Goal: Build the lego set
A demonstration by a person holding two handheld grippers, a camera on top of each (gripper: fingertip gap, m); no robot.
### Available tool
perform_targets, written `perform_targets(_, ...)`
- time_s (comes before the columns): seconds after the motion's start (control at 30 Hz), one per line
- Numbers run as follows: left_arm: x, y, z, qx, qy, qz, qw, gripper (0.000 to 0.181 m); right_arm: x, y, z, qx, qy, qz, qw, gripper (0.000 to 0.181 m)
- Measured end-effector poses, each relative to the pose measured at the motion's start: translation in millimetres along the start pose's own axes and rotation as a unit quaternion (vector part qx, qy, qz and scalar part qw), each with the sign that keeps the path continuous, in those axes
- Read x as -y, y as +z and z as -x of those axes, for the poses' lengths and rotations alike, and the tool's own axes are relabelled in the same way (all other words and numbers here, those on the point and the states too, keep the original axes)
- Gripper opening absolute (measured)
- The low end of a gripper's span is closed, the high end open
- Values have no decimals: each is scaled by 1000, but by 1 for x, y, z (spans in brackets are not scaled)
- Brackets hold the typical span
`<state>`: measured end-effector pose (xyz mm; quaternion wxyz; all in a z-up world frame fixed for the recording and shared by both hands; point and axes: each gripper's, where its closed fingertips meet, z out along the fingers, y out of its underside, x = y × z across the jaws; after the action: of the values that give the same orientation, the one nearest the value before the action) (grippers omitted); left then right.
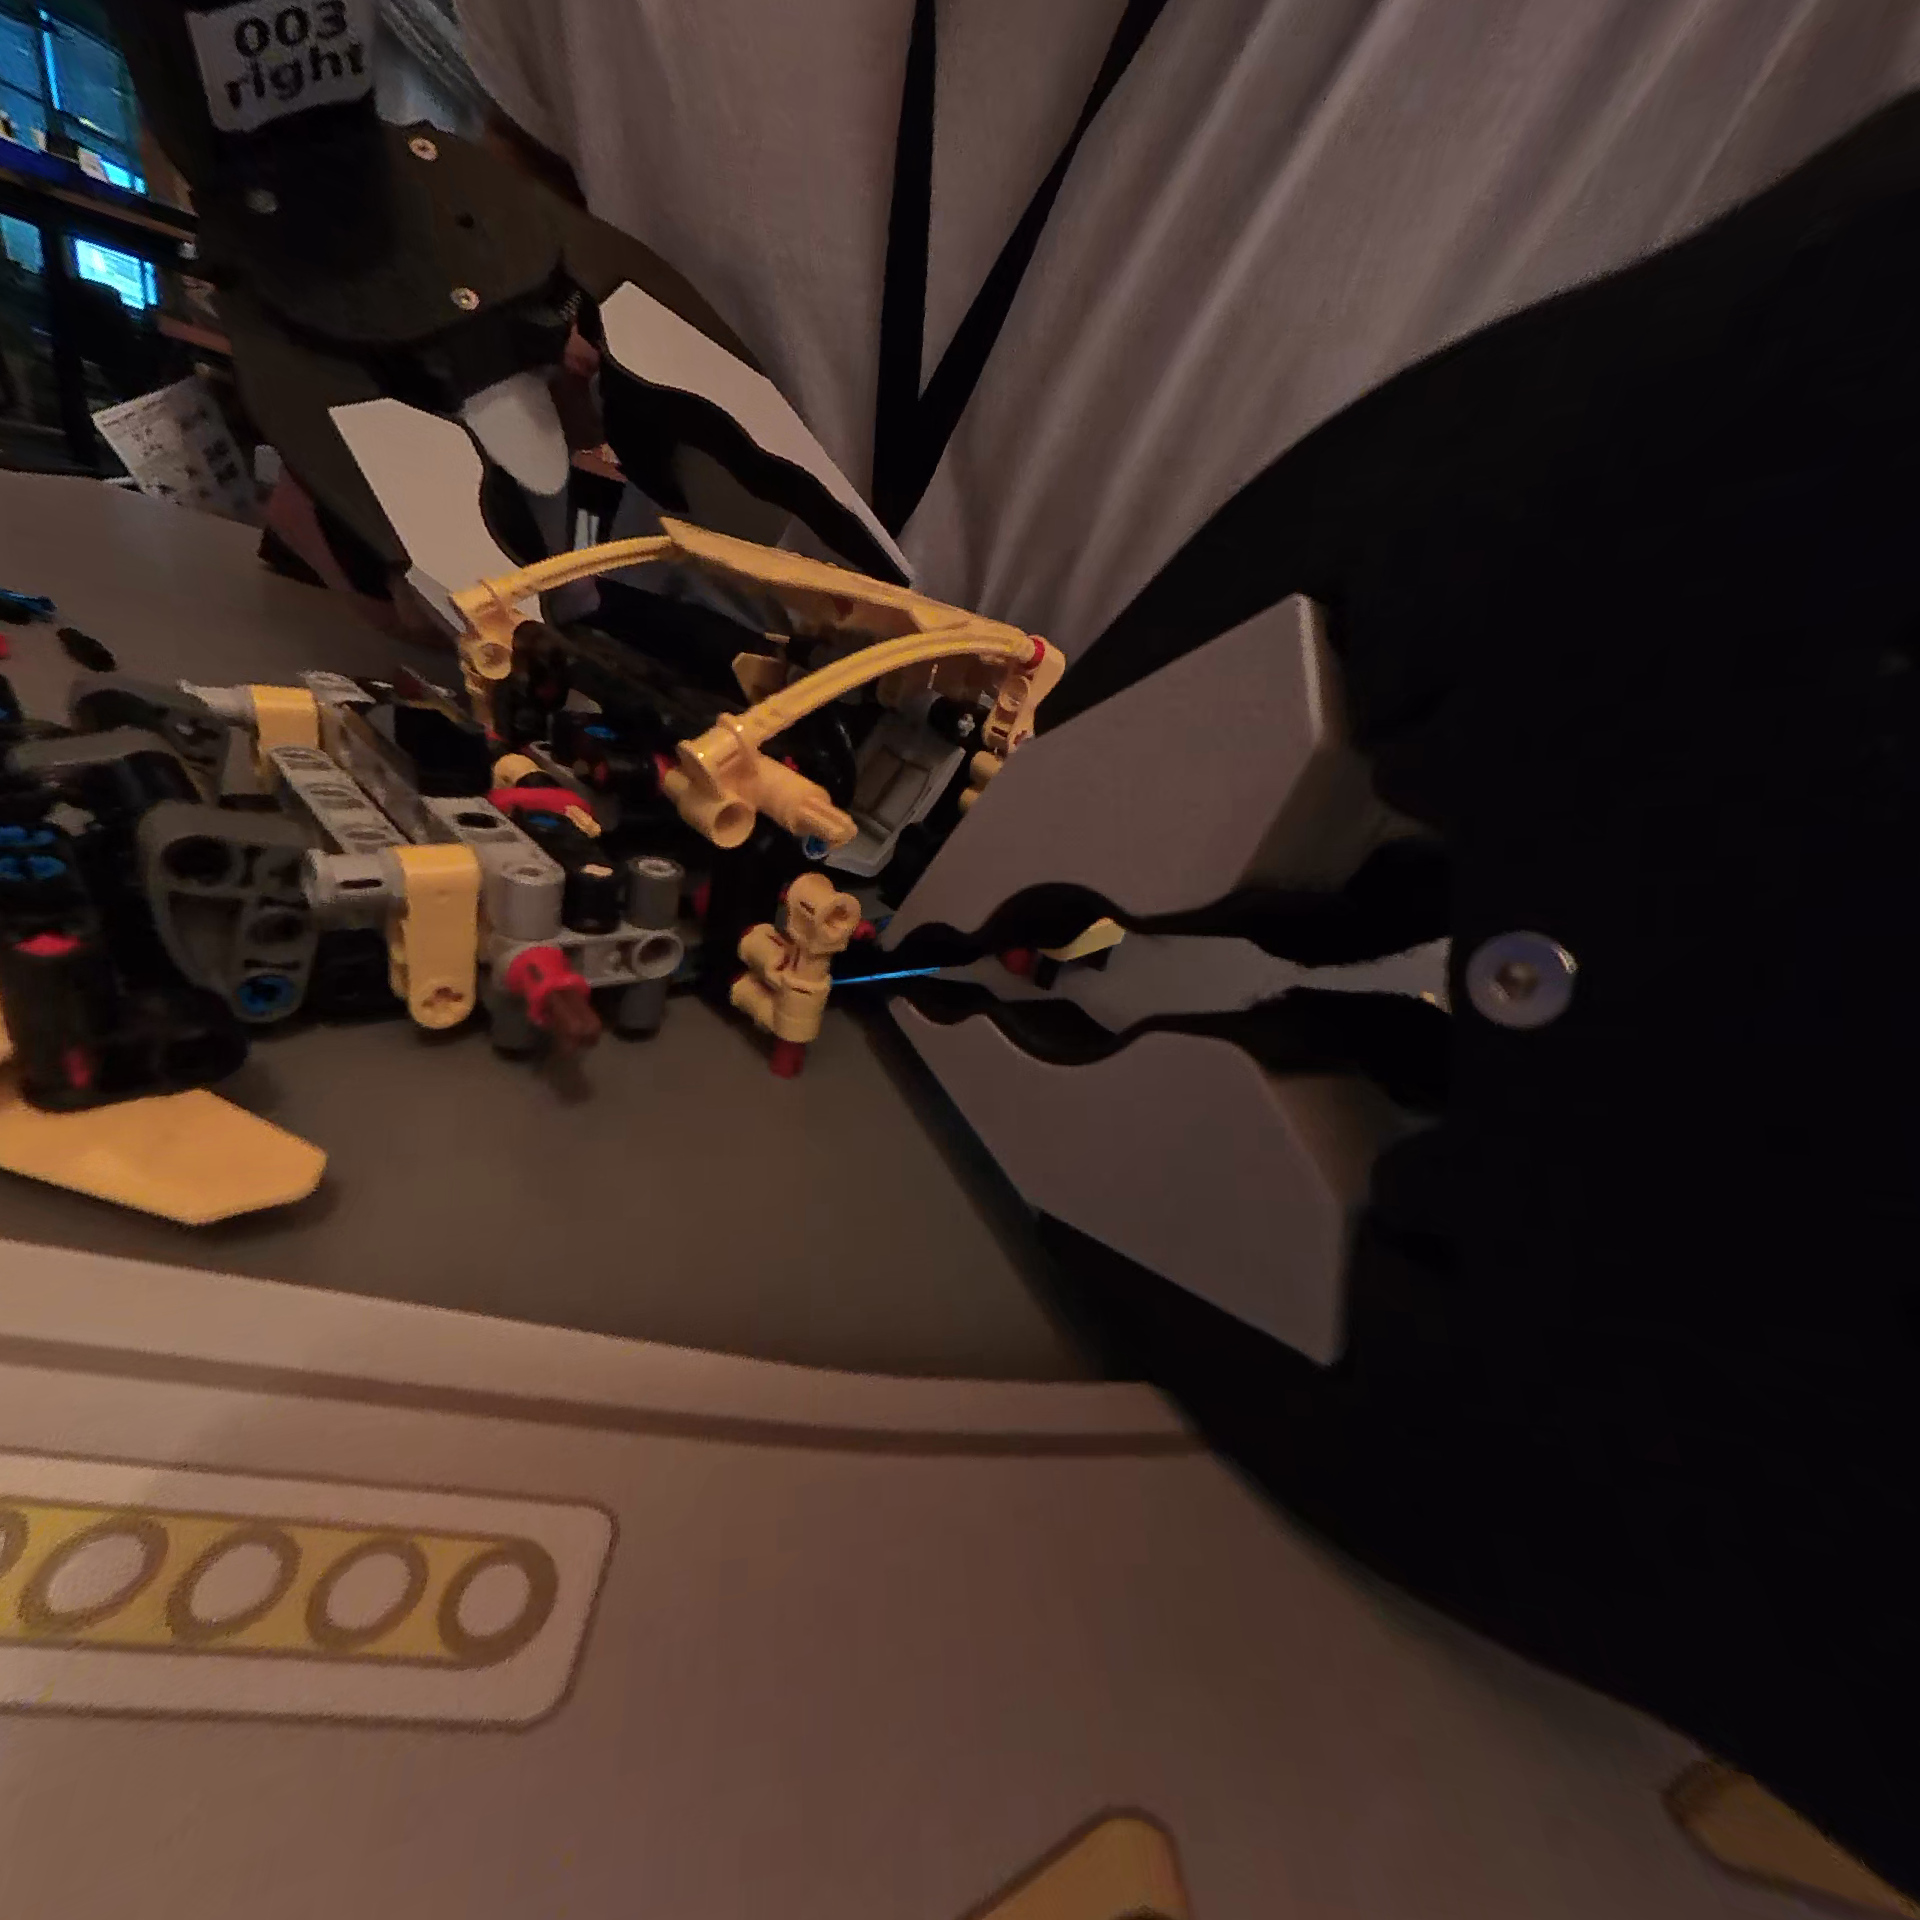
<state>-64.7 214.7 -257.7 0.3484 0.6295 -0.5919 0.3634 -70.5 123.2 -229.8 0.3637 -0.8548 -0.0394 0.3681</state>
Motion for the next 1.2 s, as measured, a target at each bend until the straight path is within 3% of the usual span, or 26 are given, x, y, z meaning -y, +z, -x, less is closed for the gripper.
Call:
perform_targets(0.2,2,-3,-11,-57,-5,18,998,0,1,0,0,1,-2,0,1000,97)
perform_targets(0.67,-1,-3,-1,-26,8,48,998,0,-3,-2,-1,-4,1,7,1000,98)
perform_targets(1.2,1,-2,-5,-63,-18,43,997,0,-1,0,-2,-12,-10,-2,1000,99)
